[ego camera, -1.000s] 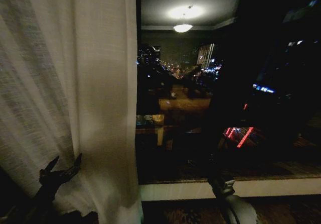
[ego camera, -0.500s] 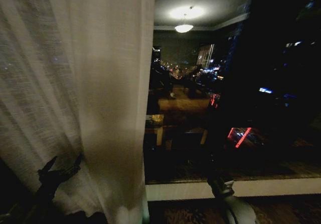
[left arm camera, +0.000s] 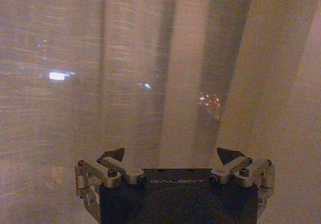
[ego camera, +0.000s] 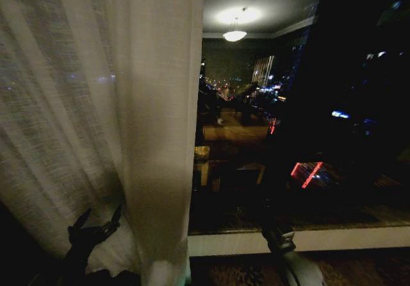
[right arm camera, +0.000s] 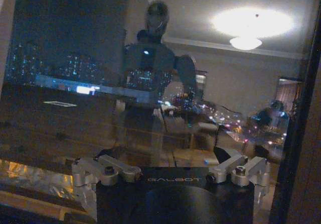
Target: Open the curtains by pulling them apart, changing their state from closed to fully open.
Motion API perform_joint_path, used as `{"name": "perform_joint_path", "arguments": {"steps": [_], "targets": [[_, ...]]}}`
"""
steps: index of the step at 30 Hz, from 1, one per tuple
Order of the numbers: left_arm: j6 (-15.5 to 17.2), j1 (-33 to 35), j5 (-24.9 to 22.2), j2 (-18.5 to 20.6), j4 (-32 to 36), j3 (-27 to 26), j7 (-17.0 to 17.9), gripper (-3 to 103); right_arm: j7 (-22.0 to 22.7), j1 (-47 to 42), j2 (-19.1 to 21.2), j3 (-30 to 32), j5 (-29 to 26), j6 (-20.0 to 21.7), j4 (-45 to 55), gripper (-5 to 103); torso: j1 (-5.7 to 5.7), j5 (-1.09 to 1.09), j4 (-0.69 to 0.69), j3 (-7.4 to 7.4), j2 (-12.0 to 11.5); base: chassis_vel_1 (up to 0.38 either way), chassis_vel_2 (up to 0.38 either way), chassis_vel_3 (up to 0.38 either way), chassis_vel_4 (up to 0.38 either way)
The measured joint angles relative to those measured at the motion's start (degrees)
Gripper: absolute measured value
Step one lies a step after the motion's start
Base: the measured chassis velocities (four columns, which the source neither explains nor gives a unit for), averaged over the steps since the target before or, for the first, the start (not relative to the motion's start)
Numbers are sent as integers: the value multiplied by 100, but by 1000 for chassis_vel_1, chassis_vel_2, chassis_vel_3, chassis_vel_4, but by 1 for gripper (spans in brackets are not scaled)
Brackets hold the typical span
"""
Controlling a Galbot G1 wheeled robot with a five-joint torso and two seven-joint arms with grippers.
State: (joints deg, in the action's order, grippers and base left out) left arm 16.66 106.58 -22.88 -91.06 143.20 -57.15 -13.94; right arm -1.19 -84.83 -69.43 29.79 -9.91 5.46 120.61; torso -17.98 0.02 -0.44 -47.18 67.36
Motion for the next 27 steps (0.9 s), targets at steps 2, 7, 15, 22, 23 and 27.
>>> {"name": "perform_joint_path", "arguments": {"steps": [2, 7, 15, 22, 23, 27], "targets": [[49, 4, 58, 12, 0, 9, -56, 100, 0, 6, 4, 0, -1, 0, -21, 100, 0, -1, 0, 0, 0, 0, 0, 0, 0], [-102, -259, 193, 399, -236, -9, -930, 100, 4, 18, 9, -53, -4, -15, -141, 100, 0, -1, 0, 0, 0, 0, 0, 0, 0], [-251, -774, 125, 1228, -804, 111, -1040, 100, 9, 11, 52, -87, -10, -35, -179, 100, -1, -2, 0, -1, -1, 0, 0, 0, 0], [-182, -1097, 358, 1233, -885, 670, 227, 100, 11, 46, 90, -85, -12, -35, -154, 100, 0, -1, 0, 0, 0, 0, 0, 0, 0], [-117, -1171, 419, 1219, -892, 817, 620, 100, 12, 44, 95, -84, -12, -35, -145, 100, 0, -1, 0, -1, -1, 0, 0, 0, 0], [30, -1214, 679, 1138, -783, 1204, 1238, 100, 13, 31, 99, -79, -11, -34, -129, 100, -1, 0, 0, -1, -1, 0, 0, 0, 0]]}}
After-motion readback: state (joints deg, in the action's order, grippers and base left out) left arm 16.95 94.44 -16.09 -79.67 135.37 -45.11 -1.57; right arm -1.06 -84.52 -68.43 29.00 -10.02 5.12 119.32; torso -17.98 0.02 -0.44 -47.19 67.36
